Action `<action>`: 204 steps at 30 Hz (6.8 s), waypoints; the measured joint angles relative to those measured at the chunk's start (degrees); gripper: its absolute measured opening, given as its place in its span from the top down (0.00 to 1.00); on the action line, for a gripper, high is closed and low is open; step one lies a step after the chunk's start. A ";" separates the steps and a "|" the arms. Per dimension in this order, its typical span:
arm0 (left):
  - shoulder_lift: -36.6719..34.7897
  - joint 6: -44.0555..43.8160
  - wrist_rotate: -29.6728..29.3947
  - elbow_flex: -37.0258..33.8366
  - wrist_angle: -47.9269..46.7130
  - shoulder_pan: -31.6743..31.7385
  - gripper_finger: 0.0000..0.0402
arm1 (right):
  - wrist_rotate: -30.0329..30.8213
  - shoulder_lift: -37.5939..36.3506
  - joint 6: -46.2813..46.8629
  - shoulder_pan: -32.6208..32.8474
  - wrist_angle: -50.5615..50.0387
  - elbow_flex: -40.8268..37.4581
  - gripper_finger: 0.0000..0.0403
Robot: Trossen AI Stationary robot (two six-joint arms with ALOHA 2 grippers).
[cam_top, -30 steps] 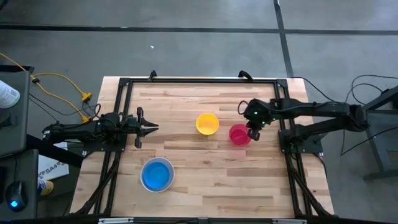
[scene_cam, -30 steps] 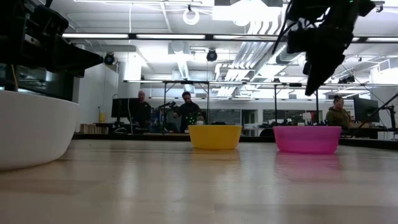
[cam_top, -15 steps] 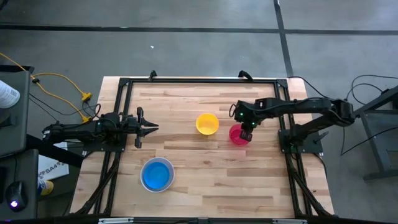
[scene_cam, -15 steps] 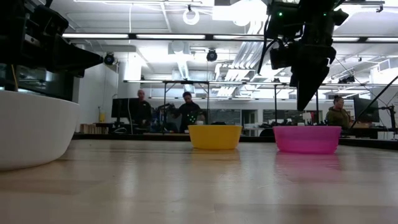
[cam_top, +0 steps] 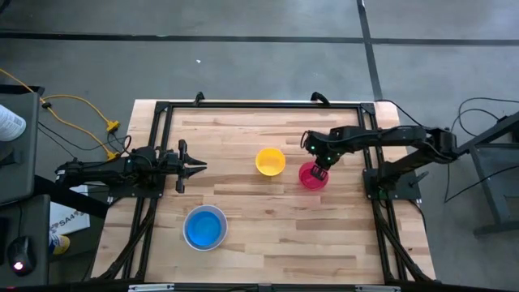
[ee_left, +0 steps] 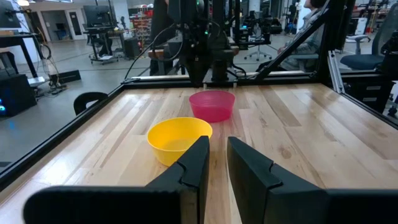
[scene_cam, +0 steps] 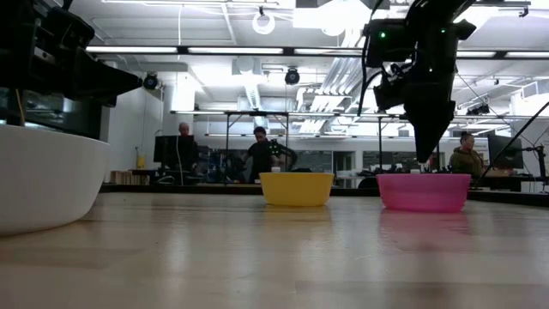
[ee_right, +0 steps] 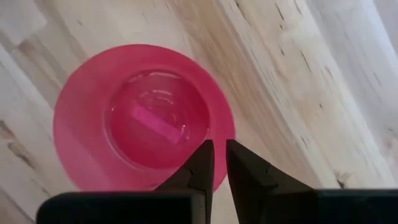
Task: Nest bowls inside each other
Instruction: Stack the red bowl on the blue bowl
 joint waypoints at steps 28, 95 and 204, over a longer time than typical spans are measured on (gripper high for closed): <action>0.00 0.01 0.00 0.00 0.00 -0.01 0.85 | -3.02 0.46 -0.21 0.17 -0.89 -0.02 0.91; -0.02 0.01 0.00 0.00 0.00 0.01 0.85 | 1.77 6.84 -0.41 -0.35 -1.40 -0.11 0.68; -0.01 -0.01 0.02 0.00 0.00 0.01 0.85 | -16.48 40.74 2.08 17.77 2.31 58.95 0.99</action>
